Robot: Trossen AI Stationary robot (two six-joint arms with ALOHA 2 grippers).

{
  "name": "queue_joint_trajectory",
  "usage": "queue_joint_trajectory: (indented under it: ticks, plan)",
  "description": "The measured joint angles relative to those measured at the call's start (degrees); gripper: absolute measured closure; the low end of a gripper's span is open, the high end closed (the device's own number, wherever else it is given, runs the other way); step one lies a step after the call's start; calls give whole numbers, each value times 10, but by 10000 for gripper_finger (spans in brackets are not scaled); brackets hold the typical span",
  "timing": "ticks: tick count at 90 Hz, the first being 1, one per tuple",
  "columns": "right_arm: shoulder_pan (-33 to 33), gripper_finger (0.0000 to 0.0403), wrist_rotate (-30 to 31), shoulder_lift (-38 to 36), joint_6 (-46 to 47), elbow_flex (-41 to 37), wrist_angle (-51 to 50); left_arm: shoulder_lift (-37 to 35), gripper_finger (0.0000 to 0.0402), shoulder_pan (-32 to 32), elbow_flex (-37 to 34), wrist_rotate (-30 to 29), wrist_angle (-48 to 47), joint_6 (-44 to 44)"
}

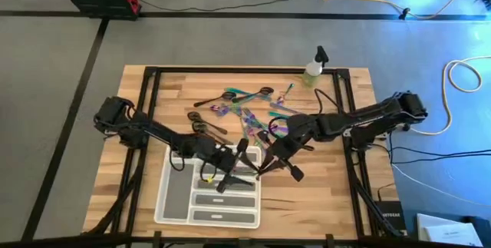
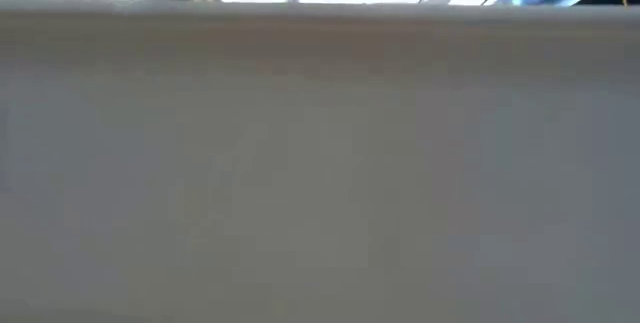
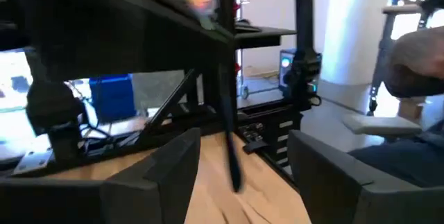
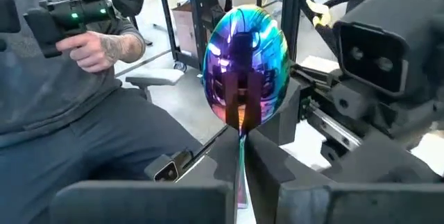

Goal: Sort silverware
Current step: Put the blue spoon into the white silverware tray

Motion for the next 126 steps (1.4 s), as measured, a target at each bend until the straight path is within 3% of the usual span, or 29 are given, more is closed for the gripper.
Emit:
queue_joint_trajectory:
  ticks: [34, 43, 68, 98, 126]
  plan:
    - [0, 402, 0, 4, 0, 0, 13, 0, 205, 1, 16, 17, -2, -4]
    - [0, 402, -1, 4, -2, 0, 13, 0, 228, 1, 16, 47, 16, -15]
    - [0, 402, 5, 4, -4, 0, 12, 0, 326, 9, 16, 42, 28, -31]
    - [0, 402, 9, 4, -4, 0, 10, 0, 392, 12, 16, 37, 32, -34]
    - [0, 382, 37, 1, -5, 0, -18, 0, 401, 12, 16, 37, 27, -33]
